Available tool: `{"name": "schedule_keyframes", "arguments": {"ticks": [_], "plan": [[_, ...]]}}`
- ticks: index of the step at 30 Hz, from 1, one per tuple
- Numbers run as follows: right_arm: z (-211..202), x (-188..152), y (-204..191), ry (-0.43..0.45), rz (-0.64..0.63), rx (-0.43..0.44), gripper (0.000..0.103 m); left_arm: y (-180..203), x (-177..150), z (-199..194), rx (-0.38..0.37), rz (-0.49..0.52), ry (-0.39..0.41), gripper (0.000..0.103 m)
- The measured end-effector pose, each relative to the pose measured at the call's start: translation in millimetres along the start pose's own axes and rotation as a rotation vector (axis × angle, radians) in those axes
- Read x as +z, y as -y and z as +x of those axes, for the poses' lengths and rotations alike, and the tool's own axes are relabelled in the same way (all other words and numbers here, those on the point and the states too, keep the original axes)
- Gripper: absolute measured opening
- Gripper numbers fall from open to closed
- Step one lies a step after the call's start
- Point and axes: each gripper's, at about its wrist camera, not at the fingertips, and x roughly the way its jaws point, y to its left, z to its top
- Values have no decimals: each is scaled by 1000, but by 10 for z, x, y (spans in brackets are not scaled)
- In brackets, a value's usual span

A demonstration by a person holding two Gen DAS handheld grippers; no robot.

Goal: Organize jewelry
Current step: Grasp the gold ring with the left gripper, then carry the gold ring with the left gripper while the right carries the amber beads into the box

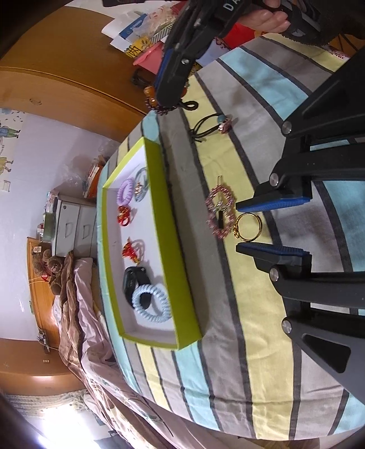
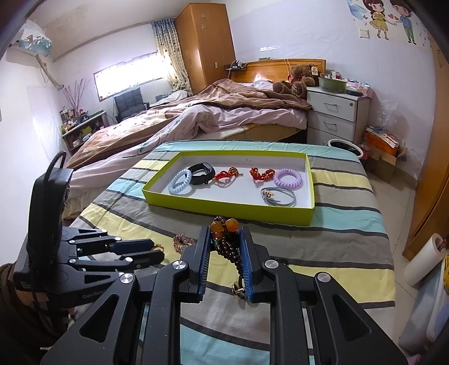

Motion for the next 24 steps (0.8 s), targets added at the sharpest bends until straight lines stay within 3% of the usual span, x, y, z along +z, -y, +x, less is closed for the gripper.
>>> {"name": "schedule_keyframes", "arguments": {"ticks": [14,24], "plan": [[182,222,83,-17,9,-15,21,-177,381,-184,-20,-11,72,22],[582,571,286,-53,60,-6,21,-330,858,-15,-34,-24,90,22]]}}
